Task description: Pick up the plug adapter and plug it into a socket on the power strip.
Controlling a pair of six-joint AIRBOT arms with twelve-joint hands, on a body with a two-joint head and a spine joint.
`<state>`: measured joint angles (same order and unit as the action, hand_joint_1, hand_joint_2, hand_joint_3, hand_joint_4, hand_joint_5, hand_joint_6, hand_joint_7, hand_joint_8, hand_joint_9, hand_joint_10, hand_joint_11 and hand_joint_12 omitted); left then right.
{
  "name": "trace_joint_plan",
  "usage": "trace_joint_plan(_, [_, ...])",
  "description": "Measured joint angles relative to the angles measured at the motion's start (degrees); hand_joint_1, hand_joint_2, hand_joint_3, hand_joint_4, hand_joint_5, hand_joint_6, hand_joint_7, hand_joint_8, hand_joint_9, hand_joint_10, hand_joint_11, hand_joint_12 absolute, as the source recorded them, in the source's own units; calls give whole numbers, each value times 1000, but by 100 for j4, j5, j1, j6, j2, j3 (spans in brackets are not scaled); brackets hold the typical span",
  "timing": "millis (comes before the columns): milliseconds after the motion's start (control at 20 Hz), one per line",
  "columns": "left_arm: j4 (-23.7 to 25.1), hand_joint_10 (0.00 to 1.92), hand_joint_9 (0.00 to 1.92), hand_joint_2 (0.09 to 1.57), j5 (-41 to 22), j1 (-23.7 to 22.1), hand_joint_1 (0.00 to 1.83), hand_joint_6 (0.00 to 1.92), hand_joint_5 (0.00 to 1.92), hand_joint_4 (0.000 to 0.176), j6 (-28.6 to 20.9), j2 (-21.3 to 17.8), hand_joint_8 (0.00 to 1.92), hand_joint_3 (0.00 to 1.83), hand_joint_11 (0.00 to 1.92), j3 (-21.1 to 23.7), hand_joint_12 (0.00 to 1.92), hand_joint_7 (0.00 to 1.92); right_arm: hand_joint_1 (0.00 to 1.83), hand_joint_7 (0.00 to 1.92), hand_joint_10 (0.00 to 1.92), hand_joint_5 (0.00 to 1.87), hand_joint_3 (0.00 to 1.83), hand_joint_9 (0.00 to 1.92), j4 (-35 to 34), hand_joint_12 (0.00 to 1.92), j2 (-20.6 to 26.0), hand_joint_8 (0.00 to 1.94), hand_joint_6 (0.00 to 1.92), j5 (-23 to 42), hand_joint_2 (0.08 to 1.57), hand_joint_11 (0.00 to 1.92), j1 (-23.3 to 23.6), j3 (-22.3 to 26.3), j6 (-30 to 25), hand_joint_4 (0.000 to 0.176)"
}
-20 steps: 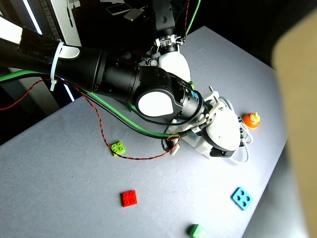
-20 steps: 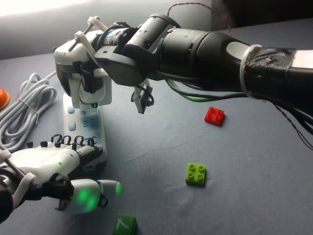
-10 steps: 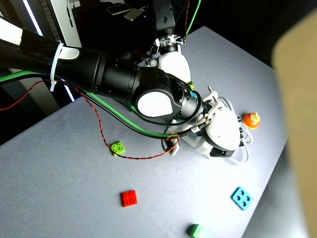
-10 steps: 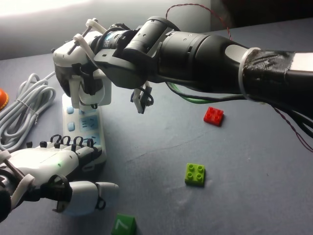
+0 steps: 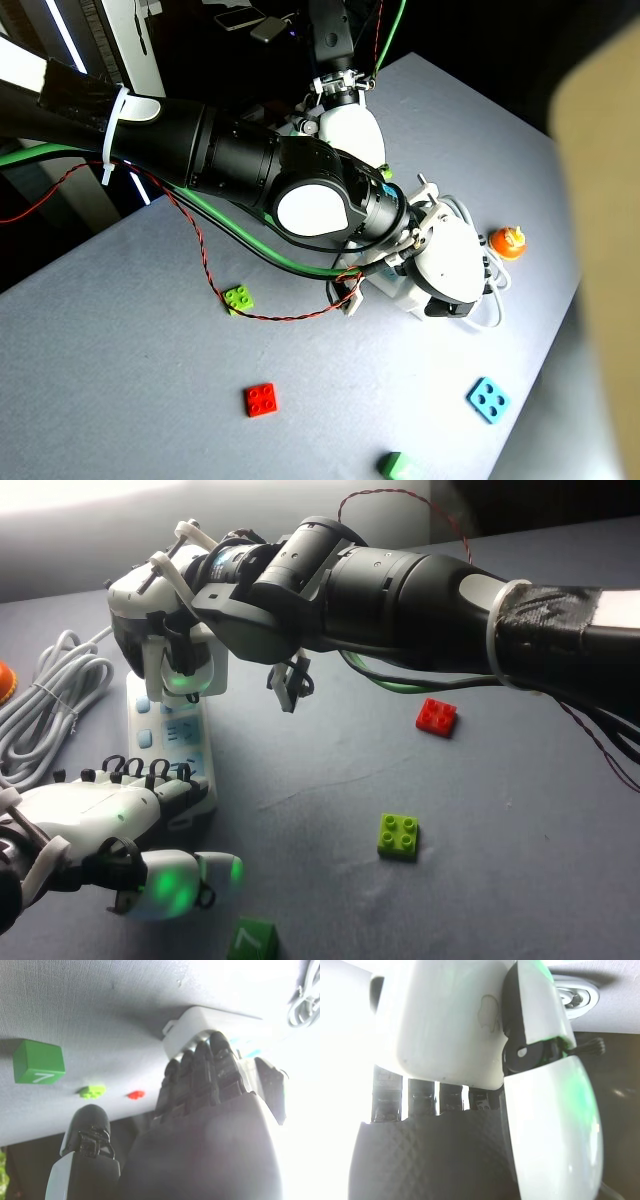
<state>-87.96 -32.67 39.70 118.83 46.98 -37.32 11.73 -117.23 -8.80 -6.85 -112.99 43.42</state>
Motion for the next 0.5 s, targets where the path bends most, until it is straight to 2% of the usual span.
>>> trace_joint_plan(50, [20, 4, 126, 1270, -4, 11, 0, 8, 95, 0, -4, -2, 7, 1, 0, 0, 285, 135, 1262, 1002, 1071, 848, 0, 930, 7, 1493, 7, 1098, 1038, 0, 1144, 762, 4, 0, -11, 0])
trace_joint_plan(100, [57, 5, 131, 1266, -2, 44, 0, 6, 96, 0, 0, -7, 7, 0, 0, 0, 308, 144, 1244, 1030, 945, 895, 0, 975, 15, 1466, 7, 1069, 986, -9, 1128, 780, 17, 0, -13, 0])
trace_joint_plan(150, [57, 5, 139, 1263, 2, 46, 0, 5, 103, 0, 0, -7, 7, 0, 0, 0, 337, 156, 1238, 1025, 913, 900, 1, 984, 37, 1458, 7, 1080, 982, -11, 1128, 788, 20, 0, -11, 0])
trace_joint_plan(200, [57, 4, 142, 1269, 2, 46, 0, 4, 109, 0, 0, -7, 6, 1, 0, 0, 357, 164, 1343, 971, 1236, 832, 8, 912, 39, 1473, 11, 1068, 1005, -13, 1136, 776, 22, 0, -13, 0])
trace_joint_plan(250, [57, 6, 149, 1268, 2, 46, 0, 6, 114, 0, 0, -7, 8, 0, 0, 0, 359, 172, 1372, 1004, 1272, 853, 0, 944, 39, 1488, 13, 1007, 955, -13, 1124, 768, 24, 0, -13, 0])
trace_joint_plan(350, [57, 7, 154, 1270, 2, 46, 0, 6, 117, 0, 0, -7, 9, 1, 0, 2, 358, 179, 1368, 950, 1338, 809, 0, 878, 35, 1495, 4, 1072, 1035, -20, 1147, 753, 42, 0, -55, 0])
trace_joint_plan(500, [74, 5, 139, 1268, 7, 52, 0, 4, 106, 0, 0, -7, 7, 0, 0, 2, 328, 164, 1367, 947, 1356, 794, 0, 867, 35, 1521, 4, 1083, 1050, -24, 1152, 734, 63, 0, -55, 0])
